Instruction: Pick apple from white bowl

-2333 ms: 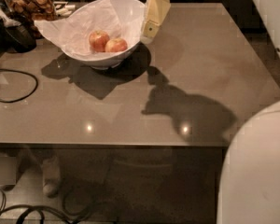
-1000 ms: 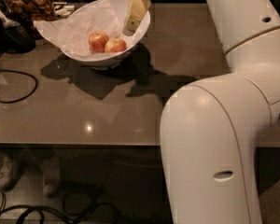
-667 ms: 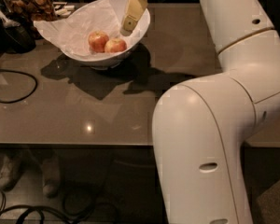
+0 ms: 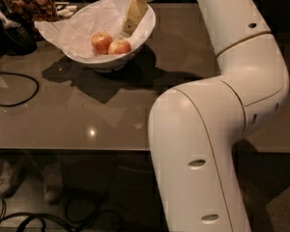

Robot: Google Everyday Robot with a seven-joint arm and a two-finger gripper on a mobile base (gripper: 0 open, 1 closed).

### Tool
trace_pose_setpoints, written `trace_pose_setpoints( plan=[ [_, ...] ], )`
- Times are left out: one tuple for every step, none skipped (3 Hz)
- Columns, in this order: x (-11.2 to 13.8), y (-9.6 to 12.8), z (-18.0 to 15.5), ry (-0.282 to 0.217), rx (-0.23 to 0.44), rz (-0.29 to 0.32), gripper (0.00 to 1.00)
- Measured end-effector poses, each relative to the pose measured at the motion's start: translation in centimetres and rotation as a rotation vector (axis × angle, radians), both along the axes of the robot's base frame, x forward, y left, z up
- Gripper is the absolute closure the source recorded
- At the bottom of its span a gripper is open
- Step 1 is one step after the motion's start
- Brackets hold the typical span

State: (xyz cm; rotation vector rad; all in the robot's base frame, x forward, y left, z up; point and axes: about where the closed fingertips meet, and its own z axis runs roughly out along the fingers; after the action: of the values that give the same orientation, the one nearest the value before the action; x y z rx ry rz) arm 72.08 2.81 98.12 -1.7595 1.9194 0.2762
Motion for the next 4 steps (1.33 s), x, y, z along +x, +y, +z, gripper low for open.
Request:
trace_pose_setpoints(
  plan=[
    [0.34,0.19,-0.32,0.005,0.001,-0.005,0.18],
    [0.53,0.28,-0.74,0.011,0.004,-0.002,0.12],
    [0.62,0.52,-1.1,0.015,-0.002,0.007,0.11],
    [0.67,0.67,-1.28,0.016,-0.004,0.015,0.08]
  ],
)
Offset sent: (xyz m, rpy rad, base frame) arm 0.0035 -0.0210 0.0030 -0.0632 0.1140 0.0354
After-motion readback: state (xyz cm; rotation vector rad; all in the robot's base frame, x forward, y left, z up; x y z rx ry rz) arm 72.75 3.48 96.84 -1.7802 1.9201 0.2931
